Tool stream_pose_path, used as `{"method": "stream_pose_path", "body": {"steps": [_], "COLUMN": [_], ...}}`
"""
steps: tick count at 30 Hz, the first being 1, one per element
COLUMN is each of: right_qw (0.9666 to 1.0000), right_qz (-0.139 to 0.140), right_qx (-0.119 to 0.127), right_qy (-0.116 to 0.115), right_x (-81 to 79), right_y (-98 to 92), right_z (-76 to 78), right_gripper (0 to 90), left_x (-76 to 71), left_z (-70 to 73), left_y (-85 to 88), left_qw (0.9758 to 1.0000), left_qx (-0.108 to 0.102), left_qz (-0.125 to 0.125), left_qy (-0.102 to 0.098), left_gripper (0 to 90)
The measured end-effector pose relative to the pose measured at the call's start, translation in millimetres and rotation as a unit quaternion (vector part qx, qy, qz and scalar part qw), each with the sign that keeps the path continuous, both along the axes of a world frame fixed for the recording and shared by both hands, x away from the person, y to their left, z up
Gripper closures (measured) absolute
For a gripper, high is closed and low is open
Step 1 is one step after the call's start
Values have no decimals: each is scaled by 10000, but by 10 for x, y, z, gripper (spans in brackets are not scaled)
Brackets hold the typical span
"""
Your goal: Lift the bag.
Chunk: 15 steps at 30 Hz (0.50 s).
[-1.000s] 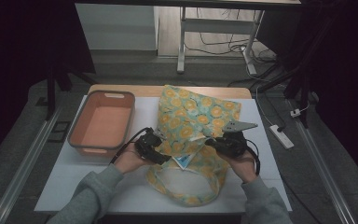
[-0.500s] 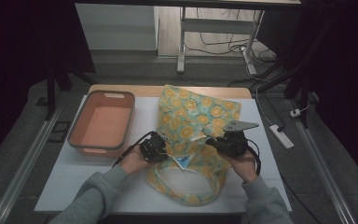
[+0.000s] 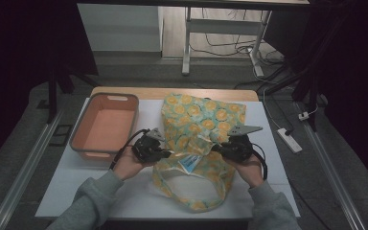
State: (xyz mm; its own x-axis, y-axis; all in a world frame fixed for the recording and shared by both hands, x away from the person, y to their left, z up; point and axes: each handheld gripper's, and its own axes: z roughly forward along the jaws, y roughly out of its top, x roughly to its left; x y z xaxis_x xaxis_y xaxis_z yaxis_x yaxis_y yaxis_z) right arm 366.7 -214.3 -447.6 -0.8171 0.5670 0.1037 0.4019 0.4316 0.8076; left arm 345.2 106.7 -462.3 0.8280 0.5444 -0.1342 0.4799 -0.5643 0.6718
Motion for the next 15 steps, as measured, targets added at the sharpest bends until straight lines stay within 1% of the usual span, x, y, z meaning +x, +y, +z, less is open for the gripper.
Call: {"method": "stream_pose_path", "body": {"steps": [1,2,3,4,6,8,10,11,13,15], "right_qw": [10000,9999,10000,10000,9995,9981,9975,9970,9964,9955], "right_qz": [49,88,81,-13,-89,-296,-453,-555,-713,-877], "right_qx": [-31,-32,-21,59,266,396,387,363,269,262], "right_qy": [27,59,44,-23,-145,-355,-388,-398,-382,-244], "right_x": [-4,-14,-27,-64,-142,-269,-368,-437,-534,-634], "right_y": [21,35,42,40,2,-83,-176,-249,-365,-522], "right_z": [-7,-3,9,54,152,278,327,321,274,189], "right_gripper": [783,674,563,475,382,334,326,322,314,312], "left_x": [-16,-27,-46,-57,-79,-92,-87,-81,-66,-58], "left_z": [14,21,22,18,-2,-29,-56,-66,-86,-99], "left_y": [26,44,69,80,105,122,134,141,155,165], "left_qw": [10000,10000,9999,9999,9998,9998,9997,9997,9995,9994], "left_qx": [-59,-91,-103,-119,-187,-183,-170,-173,-216,-212], "left_qz": [-5,-8,-18,-12,-24,-53,-49,-54,-48,-30], "left_qy": [16,27,25,28,74,105,149,158,237,261], "left_gripper": [884,884,884,884,884,883,883,883,883,883]}}
